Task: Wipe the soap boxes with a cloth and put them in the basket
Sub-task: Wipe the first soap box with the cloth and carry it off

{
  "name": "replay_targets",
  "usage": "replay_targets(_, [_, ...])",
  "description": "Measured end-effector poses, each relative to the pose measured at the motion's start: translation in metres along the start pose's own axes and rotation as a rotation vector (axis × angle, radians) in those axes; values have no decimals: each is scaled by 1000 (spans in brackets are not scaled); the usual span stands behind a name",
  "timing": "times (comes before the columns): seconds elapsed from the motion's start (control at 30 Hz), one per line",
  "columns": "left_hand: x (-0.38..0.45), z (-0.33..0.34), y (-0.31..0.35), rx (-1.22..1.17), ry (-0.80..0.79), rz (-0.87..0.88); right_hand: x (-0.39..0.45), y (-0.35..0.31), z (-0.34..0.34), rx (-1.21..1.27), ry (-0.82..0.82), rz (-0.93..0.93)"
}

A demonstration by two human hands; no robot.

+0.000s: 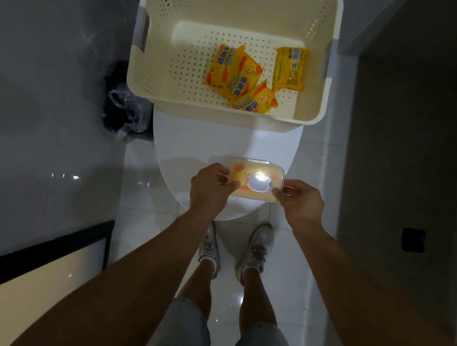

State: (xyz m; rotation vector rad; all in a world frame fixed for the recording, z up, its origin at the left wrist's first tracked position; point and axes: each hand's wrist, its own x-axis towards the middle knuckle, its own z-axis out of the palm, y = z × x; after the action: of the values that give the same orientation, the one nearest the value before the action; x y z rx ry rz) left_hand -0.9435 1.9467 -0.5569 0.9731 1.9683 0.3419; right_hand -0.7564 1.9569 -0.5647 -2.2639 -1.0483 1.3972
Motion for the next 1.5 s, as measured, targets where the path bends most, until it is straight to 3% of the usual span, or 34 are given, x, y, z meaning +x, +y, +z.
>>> replay_targets(0.23, [-43, -37, 61, -121, -40, 128, -50, -36, -66, 263, 36, -9])
replay_targets(0.47, [-74, -84, 170, -214, -76, 396, -87, -107, -141, 450, 97, -190])
replay_targets(0.77, [-117, -149, 306, -308, -177, 711, -148, -212, -250, 461, 290, -492])
replay_targets(0.9, [-139, -168, 349, -325, -187, 805, -179, -240, -286, 494, 316, -545])
replay_targets(1.2, [-181, -165, 413, -400, -271, 895, -221, -249, -347, 471, 435, -604])
replay_targets(1.5, [-203, -76, 481, -381, -456, 913, -219, -194, -427, 481, 589, -505])
